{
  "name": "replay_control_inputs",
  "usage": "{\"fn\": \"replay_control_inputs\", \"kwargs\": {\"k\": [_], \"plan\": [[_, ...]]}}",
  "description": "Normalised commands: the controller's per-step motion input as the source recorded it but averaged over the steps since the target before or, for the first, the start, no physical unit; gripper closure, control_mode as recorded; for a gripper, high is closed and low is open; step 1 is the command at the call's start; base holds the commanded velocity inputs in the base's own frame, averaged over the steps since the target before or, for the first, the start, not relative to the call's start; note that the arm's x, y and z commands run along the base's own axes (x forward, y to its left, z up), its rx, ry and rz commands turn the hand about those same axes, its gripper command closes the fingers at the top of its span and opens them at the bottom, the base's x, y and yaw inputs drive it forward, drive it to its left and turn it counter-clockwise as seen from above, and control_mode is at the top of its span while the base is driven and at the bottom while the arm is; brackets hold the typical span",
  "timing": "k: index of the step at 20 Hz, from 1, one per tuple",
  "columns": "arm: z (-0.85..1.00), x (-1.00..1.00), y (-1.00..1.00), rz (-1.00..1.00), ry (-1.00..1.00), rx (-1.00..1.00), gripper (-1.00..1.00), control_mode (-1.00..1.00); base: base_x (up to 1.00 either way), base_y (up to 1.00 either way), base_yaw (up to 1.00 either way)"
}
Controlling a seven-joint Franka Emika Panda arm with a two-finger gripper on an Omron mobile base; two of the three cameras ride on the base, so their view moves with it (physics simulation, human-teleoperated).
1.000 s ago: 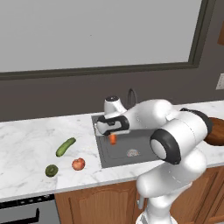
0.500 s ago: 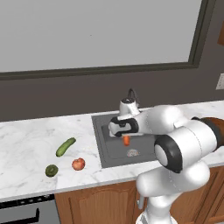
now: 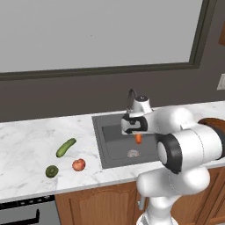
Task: There is a mixed pile of frozen fruits and vegetables on the counter. Locate all the frozen vegetables and place the items in a bowl on the counter. Take all the frozen fruits and defrost them in a running sink.
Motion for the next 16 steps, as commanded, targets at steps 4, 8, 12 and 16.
{"fn": "replay_control_inputs", "kwargs": {"k": [4,8,12,16], "plan": [[0.16,-0.11,-0.50,-0.06,0.00,-0.02,1.00,-1.00,0.00,0.00,0.00],[0.15,-0.23,-0.48,-0.07,0.00,-0.03,1.00,-1.00,0.00,0.00,0.00],[0.20,-0.12,-0.47,-0.06,0.02,-0.03,1.00,-1.00,0.00,0.00,0.00],[0.24,-0.01,-0.50,-0.04,0.04,-0.02,1.00,-1.00,0.00,0.00,0.00]]}}
